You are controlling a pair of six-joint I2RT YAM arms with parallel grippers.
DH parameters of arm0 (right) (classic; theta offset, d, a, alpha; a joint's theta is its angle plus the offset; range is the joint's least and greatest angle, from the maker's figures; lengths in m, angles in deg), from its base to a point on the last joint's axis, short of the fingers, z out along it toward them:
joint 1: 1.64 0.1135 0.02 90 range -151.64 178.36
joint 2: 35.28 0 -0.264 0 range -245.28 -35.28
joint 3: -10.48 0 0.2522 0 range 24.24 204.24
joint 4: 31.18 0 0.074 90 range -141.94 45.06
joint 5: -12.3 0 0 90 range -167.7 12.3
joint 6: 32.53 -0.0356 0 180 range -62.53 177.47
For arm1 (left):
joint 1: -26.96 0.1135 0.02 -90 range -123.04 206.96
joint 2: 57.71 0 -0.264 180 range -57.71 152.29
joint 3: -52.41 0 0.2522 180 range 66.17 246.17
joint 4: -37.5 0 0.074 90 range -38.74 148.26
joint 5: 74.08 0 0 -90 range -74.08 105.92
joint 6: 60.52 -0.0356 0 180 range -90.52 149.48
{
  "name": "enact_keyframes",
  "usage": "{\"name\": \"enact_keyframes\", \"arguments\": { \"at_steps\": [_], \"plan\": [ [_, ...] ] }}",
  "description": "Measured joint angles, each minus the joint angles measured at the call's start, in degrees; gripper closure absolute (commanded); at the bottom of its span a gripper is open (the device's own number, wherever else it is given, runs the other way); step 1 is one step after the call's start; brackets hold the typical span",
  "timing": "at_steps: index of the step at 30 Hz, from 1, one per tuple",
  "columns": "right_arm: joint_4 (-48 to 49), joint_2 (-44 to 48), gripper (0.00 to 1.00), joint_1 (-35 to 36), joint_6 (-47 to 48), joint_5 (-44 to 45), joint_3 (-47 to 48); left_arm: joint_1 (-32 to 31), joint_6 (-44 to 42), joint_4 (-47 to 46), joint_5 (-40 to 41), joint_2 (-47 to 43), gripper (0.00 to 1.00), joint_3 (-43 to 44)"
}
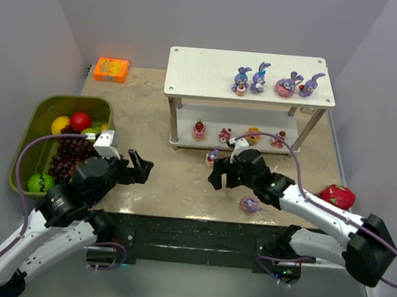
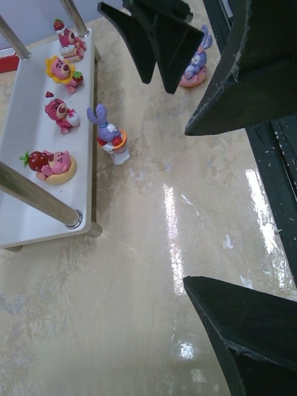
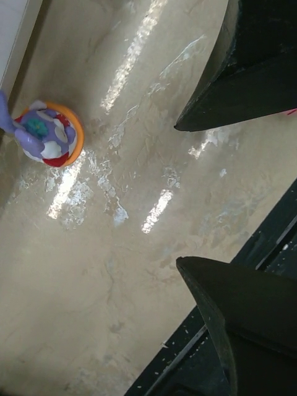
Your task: Place and organize the plastic toys onto the shelf
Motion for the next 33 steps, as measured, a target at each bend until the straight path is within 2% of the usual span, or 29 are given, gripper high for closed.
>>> {"name": "enact_keyframes", "arguments": {
  "at_steps": [7, 14, 18, 24, 28, 33],
  "plan": [
    [13.7, -11.1, 0.17, 1.5, 4.6, 8.0, -0.8, 0.0, 0.0, 0.0, 0.0, 0.1, 0.00, 0.0],
    [22.1, -13.9, 0.25, 1.5, 6.8, 12.5, -2.3, 0.0, 0.0, 0.0, 0.0, 0.1, 0.00, 0.0],
    [25.0, -13.4, 0.30, 1.5, 4.0, 13.5, -4.7, 0.0, 0.0, 0.0, 0.0, 0.1, 0.01, 0.0],
    [27.5, -6.0, 0.26, 1.4, -2.3, 13.8, -13.2, 0.0, 0.0, 0.0, 0.0, 0.1, 0.00, 0.0],
    [27.1, -5.9, 0.30, 1.4, -3.6, 15.1, -12.8, 0.0, 0.0, 0.0, 0.0, 0.1, 0.01, 0.0],
    [26.2, -4.4, 0.30, 1.4, -4.8, 16.7, -11.0, 0.0, 0.0, 0.0, -0.1, 0.1, 0.00, 0.0]
  ]
}}
